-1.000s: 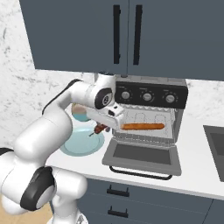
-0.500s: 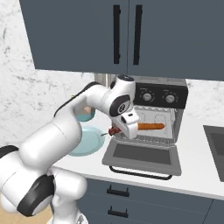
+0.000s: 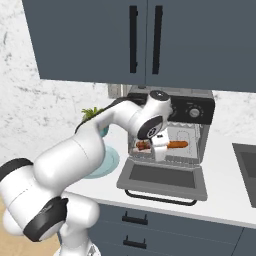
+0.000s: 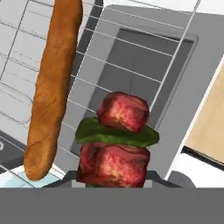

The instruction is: Pick up the kebab skewer and baguette bread, and place them inside the toaster oven. Close the toaster oven door and start by setting the timer.

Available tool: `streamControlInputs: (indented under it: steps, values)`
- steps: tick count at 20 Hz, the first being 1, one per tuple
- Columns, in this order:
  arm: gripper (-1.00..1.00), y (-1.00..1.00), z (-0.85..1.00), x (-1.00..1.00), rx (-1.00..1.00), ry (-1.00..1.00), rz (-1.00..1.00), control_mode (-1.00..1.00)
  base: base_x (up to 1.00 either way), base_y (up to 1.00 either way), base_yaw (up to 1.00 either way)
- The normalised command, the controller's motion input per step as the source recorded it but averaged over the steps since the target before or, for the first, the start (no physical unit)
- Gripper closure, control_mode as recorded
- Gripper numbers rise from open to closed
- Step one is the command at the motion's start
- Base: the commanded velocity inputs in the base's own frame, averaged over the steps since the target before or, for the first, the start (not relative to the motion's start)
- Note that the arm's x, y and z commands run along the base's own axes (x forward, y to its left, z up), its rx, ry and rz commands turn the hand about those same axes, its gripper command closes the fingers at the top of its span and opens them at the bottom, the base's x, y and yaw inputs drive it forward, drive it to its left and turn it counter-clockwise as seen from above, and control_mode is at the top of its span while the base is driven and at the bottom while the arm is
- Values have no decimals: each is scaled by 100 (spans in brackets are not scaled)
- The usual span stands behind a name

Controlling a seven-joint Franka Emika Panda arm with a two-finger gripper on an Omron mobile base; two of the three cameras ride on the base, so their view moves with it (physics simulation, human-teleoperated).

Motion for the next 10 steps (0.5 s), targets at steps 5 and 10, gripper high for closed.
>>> streamControlInputs:
  steps: [5,10]
  values:
    - [100,-15,-2,19,10,-32,-15,-100,0,0,0]
    - [100,-32,-9,30,1,-16,-24,-100,0,0,0]
